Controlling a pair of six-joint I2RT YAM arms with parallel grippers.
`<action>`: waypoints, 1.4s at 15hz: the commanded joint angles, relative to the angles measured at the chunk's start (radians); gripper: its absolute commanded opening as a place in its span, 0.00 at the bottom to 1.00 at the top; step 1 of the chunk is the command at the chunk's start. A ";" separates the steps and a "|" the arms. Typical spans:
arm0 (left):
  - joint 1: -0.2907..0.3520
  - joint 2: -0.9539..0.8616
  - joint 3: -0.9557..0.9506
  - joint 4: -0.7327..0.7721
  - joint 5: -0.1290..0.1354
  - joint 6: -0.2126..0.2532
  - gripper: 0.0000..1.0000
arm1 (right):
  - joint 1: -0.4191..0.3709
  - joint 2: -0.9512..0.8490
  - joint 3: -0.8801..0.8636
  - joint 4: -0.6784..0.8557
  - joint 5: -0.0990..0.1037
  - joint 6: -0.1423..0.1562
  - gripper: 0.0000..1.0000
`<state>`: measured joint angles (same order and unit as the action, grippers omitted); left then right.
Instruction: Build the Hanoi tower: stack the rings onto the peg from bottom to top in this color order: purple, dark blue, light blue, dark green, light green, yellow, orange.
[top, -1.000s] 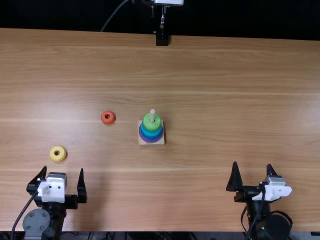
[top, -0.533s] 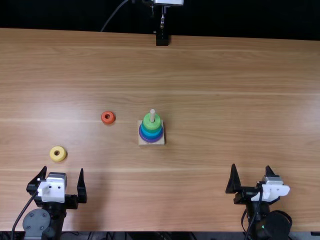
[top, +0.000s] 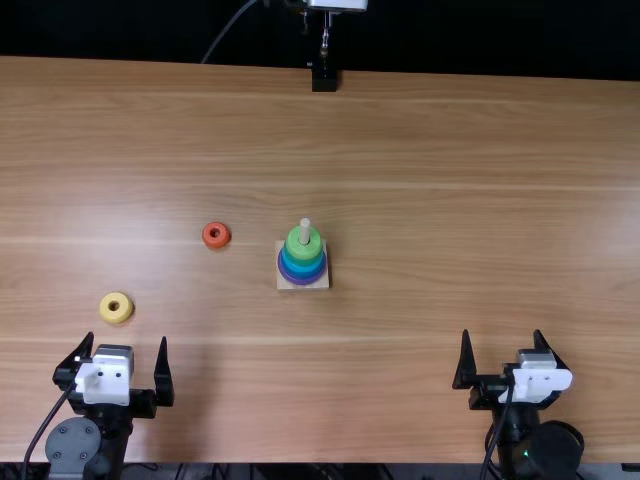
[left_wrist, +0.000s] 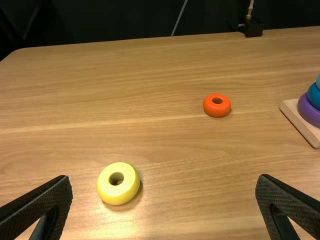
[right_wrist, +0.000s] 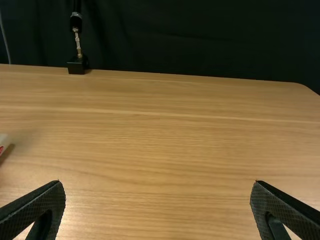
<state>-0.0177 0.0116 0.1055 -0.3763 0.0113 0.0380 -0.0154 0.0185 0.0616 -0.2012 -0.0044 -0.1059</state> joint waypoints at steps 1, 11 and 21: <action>0.010 -0.012 -0.105 -0.065 0.009 0.001 1.00 | -0.004 -0.019 -0.046 -0.074 0.010 -0.012 1.00; 0.010 -0.012 -0.105 -0.065 0.009 0.001 1.00 | -0.004 -0.019 -0.046 -0.074 0.010 -0.012 1.00; 0.025 0.054 -0.017 -0.019 0.022 0.001 1.00 | -0.004 -0.019 -0.046 -0.074 0.010 -0.012 1.00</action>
<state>-0.0071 0.0471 0.1211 -0.3748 0.0193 0.0376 -0.0158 0.0185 0.0635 -0.2054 -0.0032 -0.1112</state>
